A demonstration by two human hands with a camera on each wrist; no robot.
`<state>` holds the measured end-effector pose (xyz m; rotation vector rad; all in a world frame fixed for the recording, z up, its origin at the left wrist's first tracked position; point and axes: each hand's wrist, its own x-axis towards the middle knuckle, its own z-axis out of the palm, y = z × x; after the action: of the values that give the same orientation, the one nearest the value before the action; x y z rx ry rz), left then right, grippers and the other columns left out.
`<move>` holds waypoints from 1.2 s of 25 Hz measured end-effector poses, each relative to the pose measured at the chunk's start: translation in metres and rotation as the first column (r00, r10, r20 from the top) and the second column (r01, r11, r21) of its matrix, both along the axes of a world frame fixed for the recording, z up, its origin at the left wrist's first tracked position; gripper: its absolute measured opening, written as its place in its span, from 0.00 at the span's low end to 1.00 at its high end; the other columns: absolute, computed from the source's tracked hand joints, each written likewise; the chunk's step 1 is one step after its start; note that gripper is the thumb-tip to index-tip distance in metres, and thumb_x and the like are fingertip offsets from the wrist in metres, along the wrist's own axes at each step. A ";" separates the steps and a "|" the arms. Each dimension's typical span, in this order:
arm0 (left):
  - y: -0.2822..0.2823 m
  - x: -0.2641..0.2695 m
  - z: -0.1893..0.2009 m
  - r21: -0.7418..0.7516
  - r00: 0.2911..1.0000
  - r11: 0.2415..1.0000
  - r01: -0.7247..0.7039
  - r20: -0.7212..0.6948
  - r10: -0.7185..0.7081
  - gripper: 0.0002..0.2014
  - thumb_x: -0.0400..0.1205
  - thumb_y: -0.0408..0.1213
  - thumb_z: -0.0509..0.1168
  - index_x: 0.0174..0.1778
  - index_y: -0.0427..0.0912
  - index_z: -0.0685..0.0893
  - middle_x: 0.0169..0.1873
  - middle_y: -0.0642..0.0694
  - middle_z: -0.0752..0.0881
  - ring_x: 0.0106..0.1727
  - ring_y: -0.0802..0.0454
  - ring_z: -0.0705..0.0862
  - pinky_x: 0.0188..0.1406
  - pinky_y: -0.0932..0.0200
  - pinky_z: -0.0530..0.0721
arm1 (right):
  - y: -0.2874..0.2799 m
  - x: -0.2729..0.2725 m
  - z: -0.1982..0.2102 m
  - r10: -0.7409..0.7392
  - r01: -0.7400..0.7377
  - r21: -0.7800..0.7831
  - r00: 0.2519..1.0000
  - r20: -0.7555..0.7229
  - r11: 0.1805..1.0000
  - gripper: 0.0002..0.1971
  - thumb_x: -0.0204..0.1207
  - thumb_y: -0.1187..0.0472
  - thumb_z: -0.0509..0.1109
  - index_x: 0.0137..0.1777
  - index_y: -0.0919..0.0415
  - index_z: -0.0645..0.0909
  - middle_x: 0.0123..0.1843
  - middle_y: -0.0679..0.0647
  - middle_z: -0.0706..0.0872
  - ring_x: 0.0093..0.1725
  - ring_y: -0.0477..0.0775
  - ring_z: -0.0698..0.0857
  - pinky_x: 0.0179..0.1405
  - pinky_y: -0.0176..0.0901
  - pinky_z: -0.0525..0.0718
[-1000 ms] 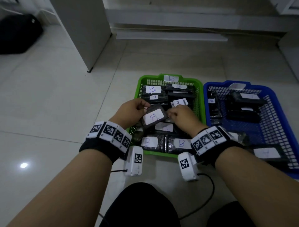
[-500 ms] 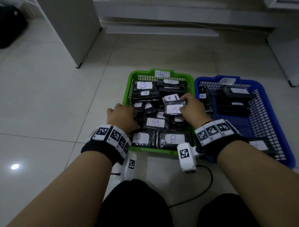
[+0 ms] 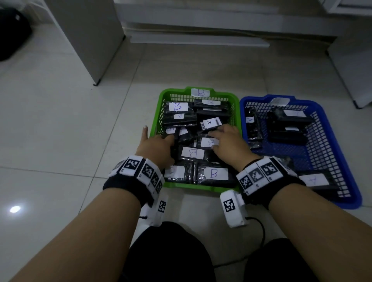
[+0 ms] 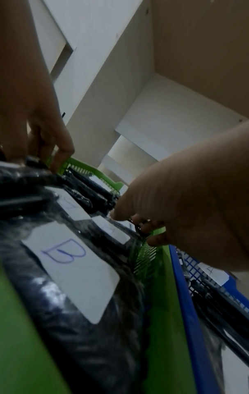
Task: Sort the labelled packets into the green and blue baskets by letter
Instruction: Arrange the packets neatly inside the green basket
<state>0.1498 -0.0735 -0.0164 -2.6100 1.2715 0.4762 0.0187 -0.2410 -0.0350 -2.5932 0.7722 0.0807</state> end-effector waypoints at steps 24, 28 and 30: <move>0.039 0.001 0.035 -0.520 0.858 0.753 -0.404 -0.502 0.114 0.17 0.67 0.36 0.74 0.51 0.53 0.82 0.45 0.54 0.89 0.43 0.56 0.87 0.47 0.61 0.85 | 0.067 0.029 0.033 -0.530 0.103 0.917 0.838 0.127 0.384 0.18 0.80 0.55 0.67 0.66 0.62 0.73 0.57 0.63 0.81 0.39 0.53 0.84 0.27 0.42 0.81; 0.036 -0.011 0.030 -0.575 0.817 0.715 -0.398 -0.577 -0.010 0.16 0.69 0.27 0.72 0.46 0.51 0.81 0.42 0.57 0.88 0.44 0.60 0.87 0.41 0.69 0.83 | 0.058 0.020 0.039 -0.642 0.069 0.984 0.765 0.054 0.165 0.23 0.78 0.76 0.64 0.70 0.60 0.66 0.58 0.64 0.80 0.40 0.57 0.86 0.31 0.49 0.88; 0.033 -0.012 0.029 -0.568 0.824 0.727 -0.386 -0.566 -0.004 0.15 0.70 0.26 0.71 0.46 0.49 0.80 0.42 0.57 0.87 0.42 0.63 0.85 0.34 0.75 0.80 | 0.054 0.015 0.041 -0.653 0.087 0.985 0.756 0.032 0.149 0.23 0.77 0.80 0.60 0.69 0.61 0.67 0.56 0.64 0.80 0.43 0.58 0.86 0.35 0.49 0.88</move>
<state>0.1377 -0.0404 0.0121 -3.4093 1.5417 1.0190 0.0332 -0.1866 0.0055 -1.0332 0.8022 -0.1906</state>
